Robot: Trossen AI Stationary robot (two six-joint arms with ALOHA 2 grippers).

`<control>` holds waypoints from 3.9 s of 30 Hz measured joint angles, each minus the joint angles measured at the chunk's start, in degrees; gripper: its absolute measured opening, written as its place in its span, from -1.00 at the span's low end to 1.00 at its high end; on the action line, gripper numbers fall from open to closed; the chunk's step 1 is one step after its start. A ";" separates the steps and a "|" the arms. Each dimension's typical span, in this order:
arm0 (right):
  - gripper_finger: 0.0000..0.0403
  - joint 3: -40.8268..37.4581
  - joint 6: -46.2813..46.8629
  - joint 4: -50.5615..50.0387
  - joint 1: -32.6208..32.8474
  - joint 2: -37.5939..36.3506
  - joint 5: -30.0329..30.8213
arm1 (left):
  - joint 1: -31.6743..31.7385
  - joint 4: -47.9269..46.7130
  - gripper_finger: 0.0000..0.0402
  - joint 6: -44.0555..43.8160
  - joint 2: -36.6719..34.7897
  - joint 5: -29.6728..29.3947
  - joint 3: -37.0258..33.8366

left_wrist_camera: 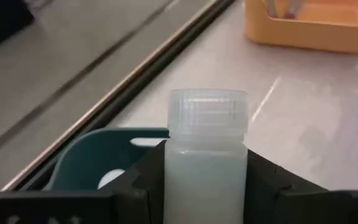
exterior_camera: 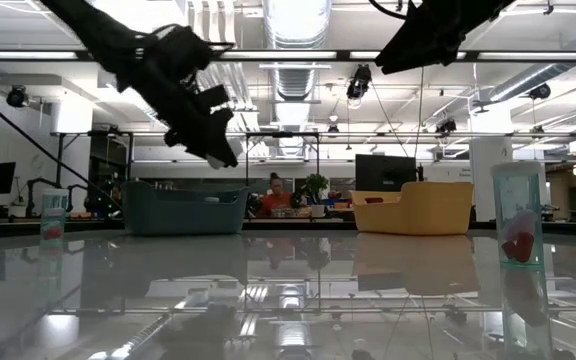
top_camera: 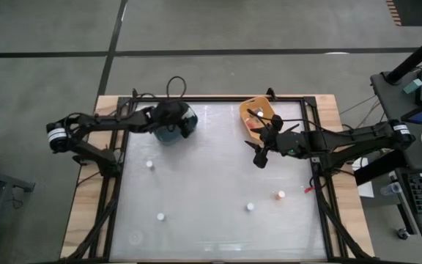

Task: Pick and place medicine bottles into bin by pill shape (circle, oval)
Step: Put the transparent tablet bottle into the blue bin, then put the blue capsule bottle into the yellow bin

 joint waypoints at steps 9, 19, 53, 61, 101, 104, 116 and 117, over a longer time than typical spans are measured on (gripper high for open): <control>0.10 -0.02 -0.52 1.29 0.00 0.00 0.00 | 1.10 20.24 -0.38 -1.84 -4.31 -3.84 -13.63; 0.10 -0.02 -1.14 1.66 0.00 0.00 -0.02 | 1.09 36.55 -0.38 -0.50 0.78 -8.85 -19.21; 0.10 -0.13 -1.14 1.22 0.02 0.00 -0.02 | 1.12 70.00 -0.03 5.60 12.29 -3.66 -27.08; 0.10 -0.13 -1.14 1.20 0.01 0.00 -0.02 | 0.03 71.01 -0.03 5.60 8.83 -3.68 -27.08; 0.10 -1.55 0.01 1.18 0.01 0.02 -0.21 | -23.65 -62.41 -0.19 -48.18 -19.80 6.91 2.68; 0.10 -1.57 -0.07 1.14 0.01 0.02 -0.26 | -24.69 -67.40 -0.19 -51.47 -17.69 7.08 2.64; 0.10 -1.60 -0.56 1.03 0.01 0.02 -0.28 | -25.26 -67.52 -0.16 -51.10 -9.91 7.01 2.73; 0.10 -1.60 -0.61 1.03 0.02 0.02 -0.28 | -25.26 -67.49 -0.14 -51.12 -9.88 7.01 2.79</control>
